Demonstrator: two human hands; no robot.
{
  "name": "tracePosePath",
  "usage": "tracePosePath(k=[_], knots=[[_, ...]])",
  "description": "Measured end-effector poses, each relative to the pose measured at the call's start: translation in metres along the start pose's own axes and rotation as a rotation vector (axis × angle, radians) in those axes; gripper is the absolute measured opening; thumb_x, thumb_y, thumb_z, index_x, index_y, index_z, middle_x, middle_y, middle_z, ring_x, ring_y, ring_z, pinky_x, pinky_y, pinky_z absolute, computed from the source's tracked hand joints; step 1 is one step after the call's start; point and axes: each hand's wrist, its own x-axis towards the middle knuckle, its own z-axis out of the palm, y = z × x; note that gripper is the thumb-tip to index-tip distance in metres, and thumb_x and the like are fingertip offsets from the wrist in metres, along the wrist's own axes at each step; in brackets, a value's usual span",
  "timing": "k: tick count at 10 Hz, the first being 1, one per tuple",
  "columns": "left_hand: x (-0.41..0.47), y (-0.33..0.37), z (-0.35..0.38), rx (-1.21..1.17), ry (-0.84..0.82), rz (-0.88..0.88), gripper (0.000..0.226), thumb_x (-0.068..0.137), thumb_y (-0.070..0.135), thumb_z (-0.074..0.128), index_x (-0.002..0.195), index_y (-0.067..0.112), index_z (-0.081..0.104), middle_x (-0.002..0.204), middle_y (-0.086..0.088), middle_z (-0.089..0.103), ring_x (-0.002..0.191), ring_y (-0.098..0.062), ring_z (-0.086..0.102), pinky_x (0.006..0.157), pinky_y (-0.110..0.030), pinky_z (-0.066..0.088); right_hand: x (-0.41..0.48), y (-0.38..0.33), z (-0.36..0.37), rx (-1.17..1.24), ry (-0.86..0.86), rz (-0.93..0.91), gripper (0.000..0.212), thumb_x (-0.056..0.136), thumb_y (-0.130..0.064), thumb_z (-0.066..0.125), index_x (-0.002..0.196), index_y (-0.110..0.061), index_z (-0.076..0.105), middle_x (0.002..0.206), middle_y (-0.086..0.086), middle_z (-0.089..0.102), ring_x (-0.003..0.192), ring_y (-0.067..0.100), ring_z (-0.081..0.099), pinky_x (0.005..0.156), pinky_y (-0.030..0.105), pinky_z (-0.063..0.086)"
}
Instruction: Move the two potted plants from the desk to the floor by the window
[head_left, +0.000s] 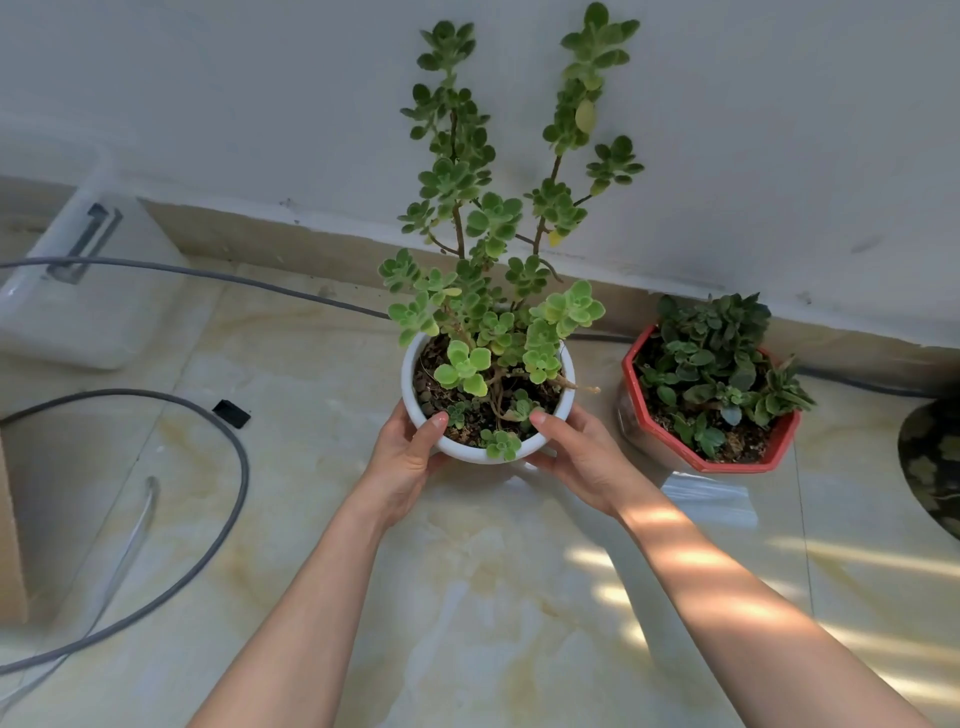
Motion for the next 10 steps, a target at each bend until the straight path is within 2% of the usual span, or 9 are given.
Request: tracePosePath(k=[2, 5, 6, 7, 8, 9, 10], knots=[[0.001, -0.007, -0.004, -0.016, -0.042, -0.005, 0.027, 0.084, 0.014, 0.059, 0.108, 0.025, 0.056, 0.103, 0.001, 0.069, 0.096, -0.016, 0.066, 0.079, -0.029, 0.057, -0.002, 0.003, -0.003, 0.007, 0.001, 0.02, 0.022, 0.087, -0.003, 0.056, 0.107, -0.012, 0.06, 0.104, 0.009, 0.069, 0.091, 0.022, 0.068, 0.086, 0.037, 0.056], [-0.001, -0.007, -0.005, -0.059, -0.096, -0.026, 0.062, 0.057, 0.041, 0.083, 0.11, 0.024, 0.055, 0.098, 0.006, 0.074, 0.094, -0.013, 0.069, 0.073, -0.024, 0.056, -0.003, 0.003, -0.002, 0.013, -0.009, 0.029, 0.024, 0.086, -0.003, 0.058, 0.108, -0.012, 0.061, 0.1, 0.006, 0.071, 0.087, 0.019, 0.069, 0.081, 0.033, 0.057], [-0.001, -0.006, -0.006, -0.049, -0.101, -0.025, 0.078, 0.043, 0.047, 0.087, 0.11, 0.025, 0.055, 0.098, 0.007, 0.074, 0.093, -0.011, 0.069, 0.077, -0.026, 0.057, -0.003, 0.003, -0.002, 0.024, -0.016, 0.035, 0.025, 0.086, -0.004, 0.059, 0.109, -0.012, 0.061, 0.101, 0.006, 0.071, 0.089, 0.02, 0.069, 0.086, 0.036, 0.056], [-0.002, -0.006, -0.006, -0.04, -0.098, -0.032, 0.065, 0.053, 0.037, 0.082, 0.111, 0.026, 0.055, 0.1, 0.007, 0.073, 0.096, -0.013, 0.068, 0.077, -0.025, 0.056, -0.004, 0.003, -0.002, 0.008, -0.006, 0.04, 0.024, 0.086, -0.005, 0.059, 0.108, -0.013, 0.061, 0.102, 0.007, 0.07, 0.089, 0.019, 0.068, 0.089, 0.038, 0.054], [-0.005, 0.0, -0.006, -0.003, -0.103, -0.039, 0.05, 0.068, 0.031, 0.072, 0.115, 0.027, 0.053, 0.105, 0.006, 0.071, 0.106, -0.018, 0.063, 0.076, -0.023, 0.055, -0.011, -0.004, 0.002, -0.05, -0.008, 0.053, 0.026, 0.087, -0.008, 0.059, 0.112, -0.015, 0.059, 0.105, 0.006, 0.068, 0.088, 0.016, 0.067, 0.082, 0.031, 0.054], [-0.017, 0.015, -0.008, 0.163, -0.092, -0.043, 0.075, 0.07, 0.036, 0.068, 0.138, 0.027, 0.036, 0.137, 0.0, 0.053, 0.126, -0.02, 0.049, 0.096, -0.031, 0.05, -0.035, -0.023, 0.006, -0.372, -0.007, 0.084, 0.037, 0.088, -0.026, 0.059, 0.124, -0.021, 0.053, 0.115, -0.004, 0.064, 0.101, 0.009, 0.063, 0.092, 0.028, 0.05], [-0.045, 0.062, -0.011, 0.338, 0.145, 0.077, 0.091, 0.066, 0.053, 0.073, 0.143, 0.033, 0.029, 0.152, -0.002, 0.032, 0.136, -0.018, 0.036, 0.111, -0.042, 0.033, -0.081, -0.08, -0.003, -0.93, 0.005, 0.16, 0.089, 0.068, -0.059, 0.063, 0.142, -0.015, 0.038, 0.137, -0.003, 0.054, 0.114, 0.011, 0.059, 0.1, 0.028, 0.046]])
